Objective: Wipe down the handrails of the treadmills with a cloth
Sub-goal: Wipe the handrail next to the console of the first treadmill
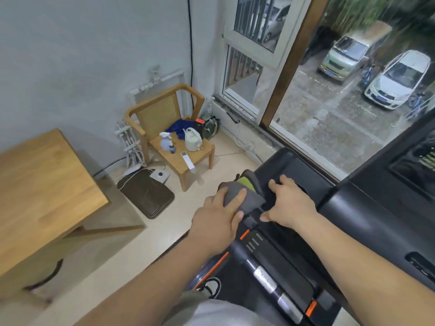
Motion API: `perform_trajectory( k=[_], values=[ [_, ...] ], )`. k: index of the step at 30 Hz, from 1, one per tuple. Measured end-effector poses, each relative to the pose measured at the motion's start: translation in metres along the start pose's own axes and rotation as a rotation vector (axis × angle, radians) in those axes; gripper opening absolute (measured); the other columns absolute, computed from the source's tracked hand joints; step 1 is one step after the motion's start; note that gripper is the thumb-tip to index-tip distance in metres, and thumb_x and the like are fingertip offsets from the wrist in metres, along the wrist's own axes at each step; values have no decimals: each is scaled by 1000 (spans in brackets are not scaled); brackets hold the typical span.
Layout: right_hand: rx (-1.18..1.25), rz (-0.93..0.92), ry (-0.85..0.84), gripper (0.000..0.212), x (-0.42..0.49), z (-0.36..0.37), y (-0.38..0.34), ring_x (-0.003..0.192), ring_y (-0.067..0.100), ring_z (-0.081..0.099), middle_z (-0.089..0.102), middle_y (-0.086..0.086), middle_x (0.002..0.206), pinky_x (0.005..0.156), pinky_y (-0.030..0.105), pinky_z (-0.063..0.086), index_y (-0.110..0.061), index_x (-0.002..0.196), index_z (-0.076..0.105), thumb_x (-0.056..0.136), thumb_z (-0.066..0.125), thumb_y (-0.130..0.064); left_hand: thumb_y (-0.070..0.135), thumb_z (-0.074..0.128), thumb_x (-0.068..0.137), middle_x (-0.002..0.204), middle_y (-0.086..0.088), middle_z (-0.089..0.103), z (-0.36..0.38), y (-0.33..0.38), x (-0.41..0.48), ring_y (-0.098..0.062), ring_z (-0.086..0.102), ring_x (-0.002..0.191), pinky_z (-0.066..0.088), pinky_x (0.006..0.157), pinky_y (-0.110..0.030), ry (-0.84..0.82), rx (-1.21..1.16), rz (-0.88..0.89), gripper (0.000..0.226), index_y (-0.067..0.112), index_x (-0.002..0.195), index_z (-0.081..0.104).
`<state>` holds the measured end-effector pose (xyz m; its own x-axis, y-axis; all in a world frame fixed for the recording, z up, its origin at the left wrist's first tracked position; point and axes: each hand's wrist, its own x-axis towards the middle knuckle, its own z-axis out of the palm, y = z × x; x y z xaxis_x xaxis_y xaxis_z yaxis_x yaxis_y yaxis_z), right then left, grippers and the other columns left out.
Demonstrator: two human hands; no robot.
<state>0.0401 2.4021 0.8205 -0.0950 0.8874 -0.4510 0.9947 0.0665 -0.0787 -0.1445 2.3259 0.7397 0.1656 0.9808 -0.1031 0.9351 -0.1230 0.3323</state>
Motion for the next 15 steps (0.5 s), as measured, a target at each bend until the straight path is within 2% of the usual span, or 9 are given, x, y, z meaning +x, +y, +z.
perform_trajectory(
  k=[2,5,6,8,9,11,13,15],
  values=[
    [55,3,4,113,-1,3,7,157,13,0,3,-5,171,117,44,36,-33,163,19,73,86,-52,52,29,105,165,-10,28,6,-14,-41,-34,42,135,54,92,-47,65,74,88,56,49,158,12],
    [130,8,3,112,-1,8,13,157,9,-3,0,-12,171,116,44,36,-39,162,19,74,86,-52,48,47,99,160,-14,36,9,-32,-70,-39,47,132,57,86,-47,81,117,148,60,46,155,27],
    [153,12,5,111,-1,8,15,157,9,-1,0,-13,171,116,44,37,-40,162,19,73,87,-51,47,50,98,160,-15,36,9,-33,-67,-39,48,131,57,83,-47,75,119,165,61,45,155,28],
    [174,15,7,111,-1,8,16,157,9,5,1,-14,170,114,43,39,-41,161,20,72,87,-51,49,45,100,160,-15,33,5,-25,-47,-38,47,128,57,79,-47,68,135,197,59,46,156,25],
    [178,10,8,111,-1,7,16,157,9,8,1,-14,170,113,42,40,-42,161,21,72,88,-51,51,38,103,162,-14,28,2,-18,-30,-37,44,130,57,82,-48,57,125,183,58,48,157,18],
    [185,3,18,111,-2,7,16,156,9,8,1,-14,170,113,41,40,-42,161,21,73,87,-52,53,28,107,164,-10,22,-3,-8,14,-36,39,134,50,99,-51,-54,-35,43,57,49,159,5],
    [179,-7,21,109,-4,9,17,157,9,5,0,-14,170,114,41,39,-41,161,19,75,85,-53,56,25,106,161,-10,31,-3,-7,52,-38,41,139,39,112,-52,-192,-318,-115,58,48,160,7],
    [160,-8,21,107,-6,10,18,157,9,2,-2,-13,171,115,41,38,-40,162,17,78,82,-54,61,23,100,157,-10,41,0,-12,64,-36,44,140,35,115,-51,-202,-478,-158,60,48,158,14]
  ],
)
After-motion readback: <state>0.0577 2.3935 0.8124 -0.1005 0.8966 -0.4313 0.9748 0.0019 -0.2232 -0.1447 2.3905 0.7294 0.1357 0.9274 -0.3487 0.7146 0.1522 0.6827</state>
